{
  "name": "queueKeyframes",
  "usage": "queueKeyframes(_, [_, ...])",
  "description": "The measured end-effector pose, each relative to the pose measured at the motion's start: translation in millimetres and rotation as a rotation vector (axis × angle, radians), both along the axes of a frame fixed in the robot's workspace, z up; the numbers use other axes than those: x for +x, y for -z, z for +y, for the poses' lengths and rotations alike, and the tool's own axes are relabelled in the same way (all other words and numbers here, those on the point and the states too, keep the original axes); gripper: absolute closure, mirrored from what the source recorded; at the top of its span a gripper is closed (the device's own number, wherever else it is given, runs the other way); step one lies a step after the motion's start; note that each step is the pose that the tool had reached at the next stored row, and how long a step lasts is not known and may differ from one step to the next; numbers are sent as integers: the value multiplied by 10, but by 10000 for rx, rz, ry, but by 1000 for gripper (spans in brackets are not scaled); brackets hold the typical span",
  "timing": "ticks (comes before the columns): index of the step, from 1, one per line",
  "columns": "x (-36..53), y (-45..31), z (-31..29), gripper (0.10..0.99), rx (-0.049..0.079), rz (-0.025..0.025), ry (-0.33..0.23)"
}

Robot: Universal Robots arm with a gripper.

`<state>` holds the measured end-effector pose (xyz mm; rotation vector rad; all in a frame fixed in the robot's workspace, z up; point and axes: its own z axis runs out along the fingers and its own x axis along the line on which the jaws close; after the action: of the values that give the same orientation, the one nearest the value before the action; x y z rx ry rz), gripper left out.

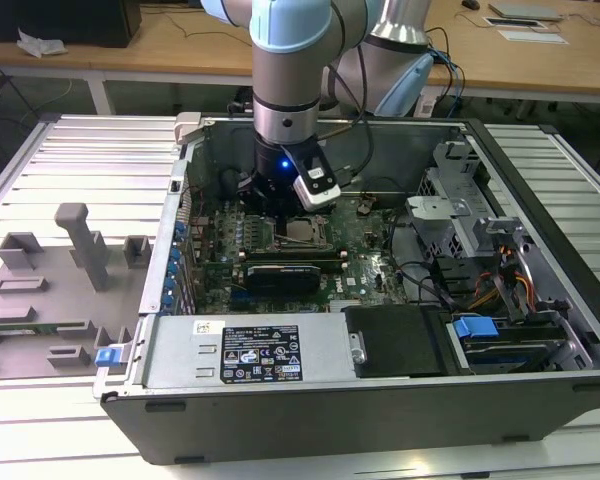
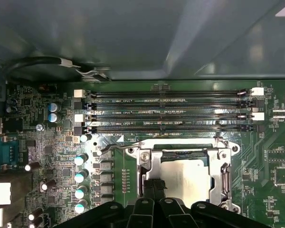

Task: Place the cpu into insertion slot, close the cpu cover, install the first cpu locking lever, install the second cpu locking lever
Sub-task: 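Close the cpu cover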

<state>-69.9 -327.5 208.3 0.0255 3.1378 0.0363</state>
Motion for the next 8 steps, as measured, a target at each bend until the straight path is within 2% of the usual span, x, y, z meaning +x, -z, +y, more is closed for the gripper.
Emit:
queueKeyframes(4, [4,-6,-1,980,-4,2,-1])
queueKeyframes(5, [4,-37,0,980,-2,1,-1])
queueKeyframes(8, [-7,-43,0,980,1,-2,-1])
